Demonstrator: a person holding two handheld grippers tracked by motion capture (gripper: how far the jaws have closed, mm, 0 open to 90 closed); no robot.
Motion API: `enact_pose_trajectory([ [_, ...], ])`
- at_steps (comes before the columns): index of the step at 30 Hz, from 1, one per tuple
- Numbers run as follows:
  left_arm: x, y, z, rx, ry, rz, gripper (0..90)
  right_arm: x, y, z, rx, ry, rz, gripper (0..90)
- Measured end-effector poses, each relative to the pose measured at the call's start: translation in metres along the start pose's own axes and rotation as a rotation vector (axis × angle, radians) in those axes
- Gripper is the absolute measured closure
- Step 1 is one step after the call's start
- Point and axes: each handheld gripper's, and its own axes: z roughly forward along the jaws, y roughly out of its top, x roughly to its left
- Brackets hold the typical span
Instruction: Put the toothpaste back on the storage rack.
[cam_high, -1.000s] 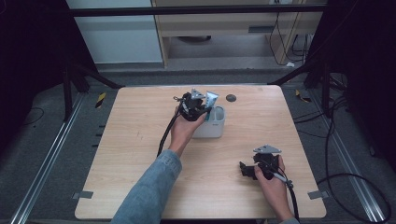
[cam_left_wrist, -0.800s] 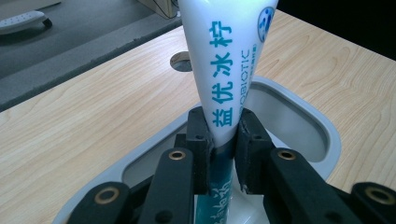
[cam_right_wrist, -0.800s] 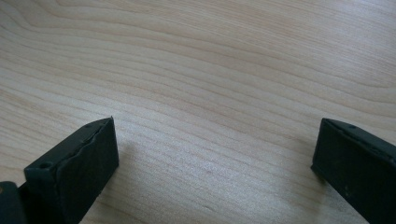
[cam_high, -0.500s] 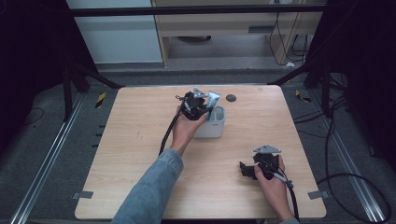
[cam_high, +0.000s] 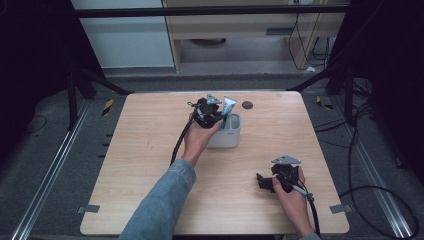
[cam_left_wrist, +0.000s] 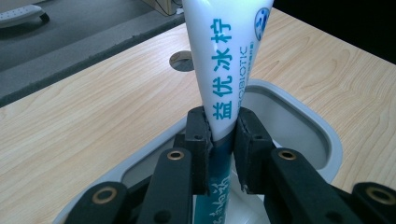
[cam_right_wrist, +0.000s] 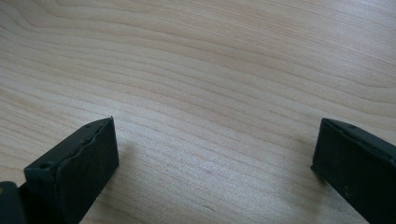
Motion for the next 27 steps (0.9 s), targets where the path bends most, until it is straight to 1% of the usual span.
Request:
enact_pose_trajectory([
  [4, -0.001, -0.001, -0.002, -0.010, 0.000, -0.007, 75.8, 0.000, 0.000, 0.000, 0.000, 0.000, 0.000, 0.5],
  [6, -0.002, -0.002, -0.004, -0.011, -0.001, 0.001, 75.8, 0.000, 0.000, 0.000, -0.001, 0.001, -0.001, 0.5],
  [10, -0.002, -0.002, -0.006, -0.022, 0.003, -0.006, 75.1, 0.000, 0.000, 0.000, -0.001, 0.001, -0.001, 0.5],
  [14, -0.002, -0.001, -0.010, -0.032, 0.005, -0.003, 74.3, 0.000, 0.000, 0.000, 0.000, 0.001, 0.000, 0.5],
  [19, -0.002, -0.002, -0.013, -0.033, 0.012, 0.011, 73.1, 0.000, 0.000, 0.000, 0.000, 0.000, 0.001, 0.5],
  [27, -0.001, -0.003, -0.021, -0.046, 0.019, 0.006, 72.5, 0.000, 0.000, 0.000, 0.000, 0.000, 0.001, 0.5],
])
